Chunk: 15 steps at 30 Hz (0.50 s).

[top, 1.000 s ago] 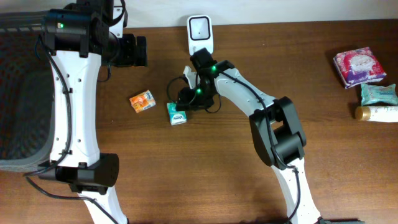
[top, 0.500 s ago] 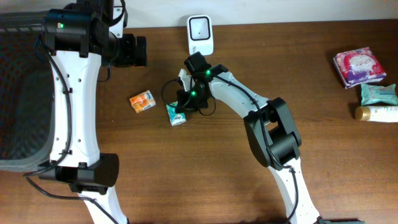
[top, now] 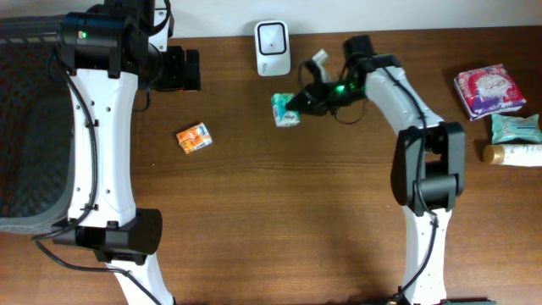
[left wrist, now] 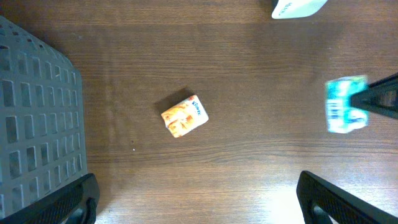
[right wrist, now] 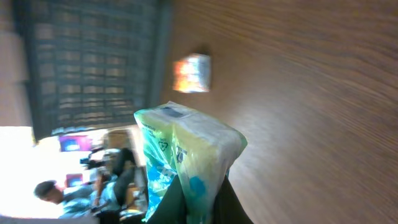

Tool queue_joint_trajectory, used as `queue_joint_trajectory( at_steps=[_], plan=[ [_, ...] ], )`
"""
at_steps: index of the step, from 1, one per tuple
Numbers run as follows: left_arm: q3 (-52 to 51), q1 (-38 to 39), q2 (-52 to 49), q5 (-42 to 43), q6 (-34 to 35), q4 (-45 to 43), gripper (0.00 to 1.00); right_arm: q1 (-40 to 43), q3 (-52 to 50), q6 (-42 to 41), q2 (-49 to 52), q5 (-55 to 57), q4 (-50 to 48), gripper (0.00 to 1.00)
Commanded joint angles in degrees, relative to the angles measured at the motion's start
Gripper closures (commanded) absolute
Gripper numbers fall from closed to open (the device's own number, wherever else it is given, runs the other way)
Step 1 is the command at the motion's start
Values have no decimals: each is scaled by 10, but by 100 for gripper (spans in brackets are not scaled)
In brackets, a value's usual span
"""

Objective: Scan the item barcode
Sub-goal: 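Raise the green tissue pack in front of the scanner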

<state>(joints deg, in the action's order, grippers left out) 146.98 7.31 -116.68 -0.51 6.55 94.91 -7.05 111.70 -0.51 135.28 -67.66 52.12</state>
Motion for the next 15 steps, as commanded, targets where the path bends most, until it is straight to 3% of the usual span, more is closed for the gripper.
queue_joint_trajectory(
  at_steps=[1, 5, 15],
  plan=[
    [1, -2, 0, -4, 3, 0, 1, -4, 9, 35, -21, -119, 2, 96],
    [1, -2, 0, -4, 3, 0, 1, -3, 9, 24, -21, -213, -6, 96],
    [1, -2, 0, -4, 3, 0, 1, 36, 9, 0, -22, -213, -11, 96]
  ],
)
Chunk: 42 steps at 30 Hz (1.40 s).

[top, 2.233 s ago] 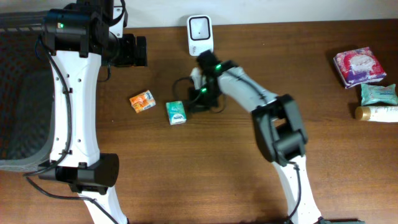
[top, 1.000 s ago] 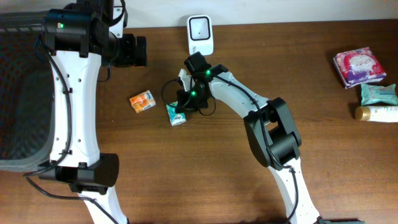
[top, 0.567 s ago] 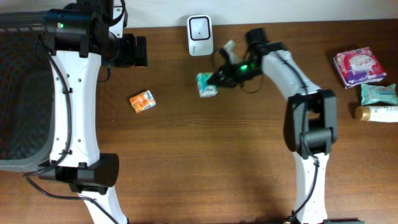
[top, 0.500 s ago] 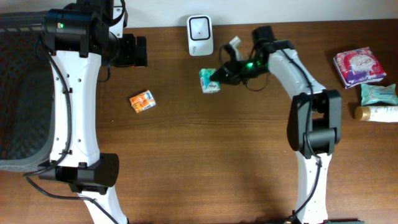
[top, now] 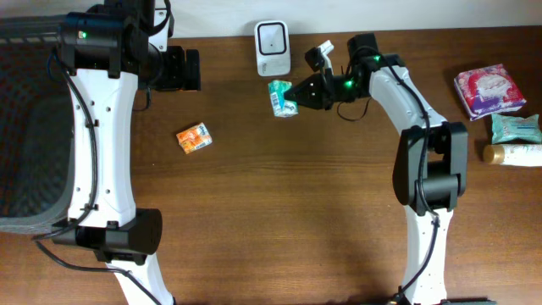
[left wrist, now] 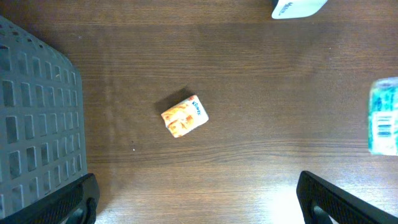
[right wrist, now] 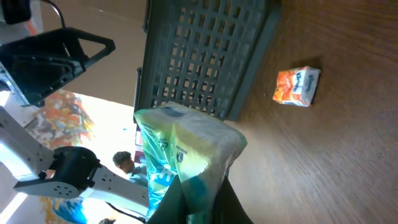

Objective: Scan the item barcode
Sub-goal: 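Raise the green tissue pack in front of the scanner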

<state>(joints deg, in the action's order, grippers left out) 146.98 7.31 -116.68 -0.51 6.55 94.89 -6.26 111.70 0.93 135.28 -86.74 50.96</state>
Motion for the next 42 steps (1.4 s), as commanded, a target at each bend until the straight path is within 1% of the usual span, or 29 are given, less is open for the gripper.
queue_joint_trajectory(
  at_steps=[1, 5, 10, 14, 20, 23, 24, 27, 29, 31, 33, 34, 36, 37, 38, 39, 42],
  plan=[
    [1, -2, 0, -4, 3, 0, 1, 42, 9, -16, -22, -22, 1, 96],
    [1, -2, 0, -4, 3, 0, 1, 64, 9, -15, -22, -22, 16, 96],
    [1, -2, 0, -4, 3, 0, 1, 43, 9, 8, -22, -22, 30, 96],
    [1, -2, 0, -4, 3, 0, 1, 23, 9, 8, -22, -22, 28, 96],
    [1, -2, 0, -4, 3, 0, 1, 21, 9, 8, -22, -21, 28, 96],
    [1, -2, 0, -4, 3, 0, 1, 10, 9, 2, -22, 30, 28, 96],
    [1, -2, 0, -4, 3, 0, 1, 5, 9, -7, -22, 72, 28, 96],
    [1, -2, 0, -4, 3, 0, 1, -22, 38, -79, -22, 352, 28, 96],
    [1, -2, 0, -4, 3, 0, 1, -40, 83, -90, -22, 505, 33, 96],
    [1, -2, 0, -4, 3, 0, 1, -67, 137, -89, -22, 685, 21, 96],
    [1, -2, 0, -4, 3, 0, 1, -93, 162, -80, -22, 867, -18, 96],
    [1, -2, 0, -4, 3, 0, 1, -118, 162, -20, -21, 1000, -88, 96],
    [1, -2, 0, -4, 3, 0, 1, -141, 160, 70, -9, 1088, -171, 96],
    [1, -2, 0, -4, 3, 0, 1, -152, 160, 125, 2, 1101, -223, 96],
    [1, -2, 0, -4, 3, 0, 1, -159, 160, 163, 14, 1099, -265, 96],
    [1, -2, 0, -4, 3, 0, 1, -162, 160, 182, 28, 1099, -306, 96],
    [1, -2, 0, -4, 3, 0, 1, -163, 160, 203, 53, 1099, -373, 96]
  ],
)
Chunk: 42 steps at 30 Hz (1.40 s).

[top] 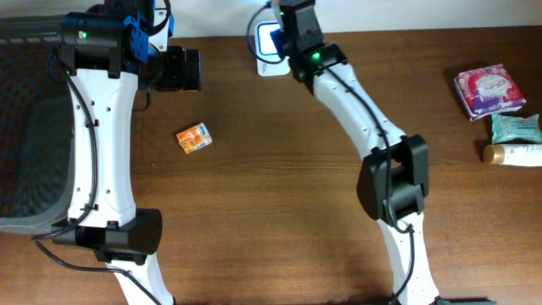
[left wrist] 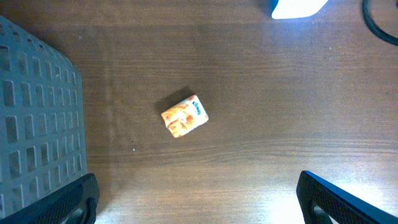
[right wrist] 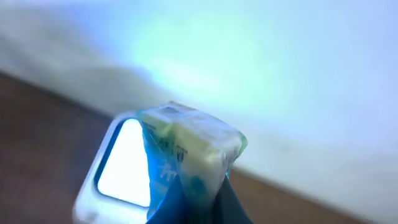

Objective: Scan the item barcode
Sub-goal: 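Raise the green tissue pack in front of the scanner, then carry the green pack to the far right and release it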

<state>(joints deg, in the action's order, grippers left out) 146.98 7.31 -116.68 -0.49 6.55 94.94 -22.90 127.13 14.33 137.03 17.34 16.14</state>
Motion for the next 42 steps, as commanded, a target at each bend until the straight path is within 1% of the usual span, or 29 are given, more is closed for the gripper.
queue_joint_trajectory(
  at_steps=[1, 3, 5, 9, 12, 14, 16, 17, 20, 21, 23, 25, 26, 28, 29, 31, 32, 34, 35, 40, 41, 42],
  plan=[
    [1, -2, 0, -4, 3, -1, 1, 4, 6, 78, 47, 52, -54, 96],
    [1, -2, 0, -4, 3, -1, 1, 4, 6, 100, 58, 36, -75, 96],
    [1, -2, 0, -4, 3, -1, 1, 3, 6, 112, 61, -2, -69, 96],
    [1, -2, 0, -4, 3, -1, 1, 5, 6, 111, 53, 5, -66, 96],
    [1, -2, 0, -4, 3, -1, 1, 8, 6, 72, 14, 44, -62, 96],
    [1, -2, 0, -4, 3, -1, 1, 19, 6, 42, -18, 46, -46, 96],
    [1, -2, 0, -4, 3, -1, 1, 46, 6, 3, -56, 47, -8, 96],
    [1, -2, 0, -4, 3, -1, 1, 71, 6, -29, -79, 71, 24, 96],
    [1, -2, 0, -4, 3, -1, 1, 124, 6, -80, -109, 150, 100, 96],
    [1, -2, 0, -4, 3, -1, 1, 143, 6, -91, -115, 179, 128, 96],
    [1, -2, 0, -4, 3, -1, 1, 201, 6, -104, -121, 247, 218, 96],
    [1, -2, 0, -4, 3, -1, 1, 253, 6, -104, -119, 266, 300, 96],
    [1, -2, 0, -4, 3, -1, 1, 273, 6, -104, -118, 259, 328, 96],
    [1, -2, 0, -4, 3, -1, 1, 320, 5, -104, -115, 196, 384, 96],
    [1, -2, 0, -4, 3, -1, 1, 351, 5, -104, -111, 129, 413, 96],
    [1, -2, 0, -4, 3, -1, 1, 388, 5, -104, -105, 40, 442, 96],
    [1, -2, 0, -4, 3, -1, 1, 398, 4, -105, -104, 24, 449, 96],
    [1, -2, 0, -4, 3, -1, 1, 433, 2, -153, -98, 12, 472, 96],
    [1, -2, 0, -4, 3, -1, 1, 443, 0, -163, -95, 12, 476, 96],
    [1, -2, 0, -4, 3, -1, 1, 480, -49, -163, -90, -15, 478, 95],
    [1, -2, 0, -4, 3, -1, 1, 481, -60, -163, -90, -21, 473, 94],
    [1, -2, 0, -4, 3, -1, 1, 481, -75, -163, -90, -24, 466, 90]
  ],
)
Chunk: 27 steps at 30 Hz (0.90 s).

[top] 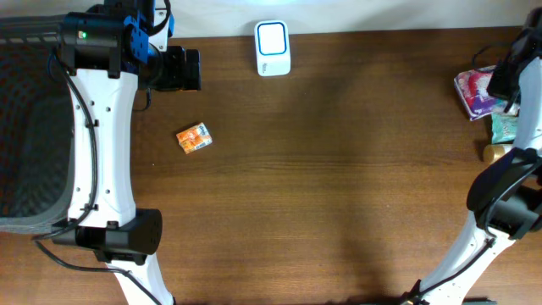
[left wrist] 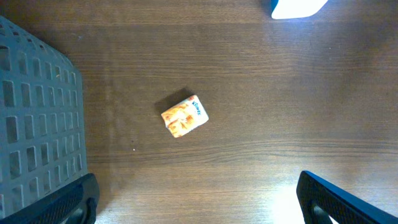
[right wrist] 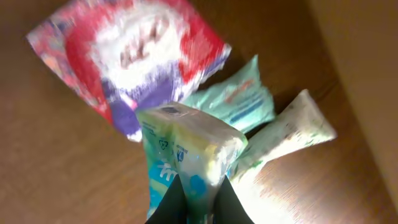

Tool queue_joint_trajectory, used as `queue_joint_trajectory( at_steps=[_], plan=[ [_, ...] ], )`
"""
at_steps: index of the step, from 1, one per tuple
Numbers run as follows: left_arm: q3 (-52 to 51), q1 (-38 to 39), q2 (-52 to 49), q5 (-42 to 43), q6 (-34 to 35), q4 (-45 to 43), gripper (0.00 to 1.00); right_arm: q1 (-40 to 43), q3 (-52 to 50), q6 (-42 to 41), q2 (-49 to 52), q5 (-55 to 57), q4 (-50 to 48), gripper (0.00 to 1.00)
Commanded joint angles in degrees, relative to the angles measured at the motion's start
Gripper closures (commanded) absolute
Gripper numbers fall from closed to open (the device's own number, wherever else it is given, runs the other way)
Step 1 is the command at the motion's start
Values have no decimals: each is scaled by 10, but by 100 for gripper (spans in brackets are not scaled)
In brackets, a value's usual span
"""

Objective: Scan the item barcode
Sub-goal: 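Carry the green pack to the far right and release it, then reach the left gripper to the orange Kleenex pack and grasp it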

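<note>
My right gripper is shut on a green and teal packet, the item of the task. In the overhead view this gripper is at the table's far right, above a pile of goods, and the packet is hidden by the arm. The white scanner stands at the back centre, far from it. My left gripper hangs open high over the table's left, its dark fingers wide apart with nothing between them; in the overhead view the left gripper is at the back left.
Under the held packet lie a red and purple packet, a mint packet and a white tube. An orange packet lies on the table's left. A dark mesh basket fills the left edge.
My right gripper, still shut on the green packet, was at the scanner at the back centre and is now at the far right over the pile of goods. The left arm has not moved.
My right gripper held the green packet over the table just right of the scanner, then closer to it, then right in front of the scanner's face. Now it holds the packet over the goods at the far right. The left gripper stayed open and still.
</note>
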<state>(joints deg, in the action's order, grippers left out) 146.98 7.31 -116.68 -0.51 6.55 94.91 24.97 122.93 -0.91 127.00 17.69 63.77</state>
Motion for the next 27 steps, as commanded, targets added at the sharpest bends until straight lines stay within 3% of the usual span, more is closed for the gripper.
queue_joint_trajectory(
  at_steps=[1, 2, 5, 8, 10, 13, 16, 18, 20, 27],
  plan=[
    [1, -2, 0, -4, 3, 0, 1, 2, -48, -11, 10, -27, -17, 86],
    [1, -2, 0, -4, 3, 0, 1, 2, -63, -11, 10, -27, -25, 66],
    [1, -2, 0, -4, 3, 0, 1, 2, -64, -11, 10, -27, -26, 63],
    [1, -2, 0, -4, 3, 0, 1, 2, -63, -11, -2, -27, -22, 42],
    [1, -2, 0, -4, 3, 0, 1, 0, -57, -11, -16, -59, -20, 35],
    [1, -2, 0, -4, 3, 0, 1, -6, -37, -11, -57, -207, -17, 22],
    [1, -2, 0, -4, 3, 0, 1, -14, -35, -11, -89, -403, -6, 16],
    [1, -2, 0, -4, 3, 0, 1, -23, -35, -11, -94, -547, 14, 2],
    [1, -2, 0, -4, 3, 0, 1, -33, -35, -11, -92, -597, 39, 1],
    [1, -2, 0, -4, 3, 0, 1, -59, -35, -11, -92, -496, 44, 1]
  ],
)
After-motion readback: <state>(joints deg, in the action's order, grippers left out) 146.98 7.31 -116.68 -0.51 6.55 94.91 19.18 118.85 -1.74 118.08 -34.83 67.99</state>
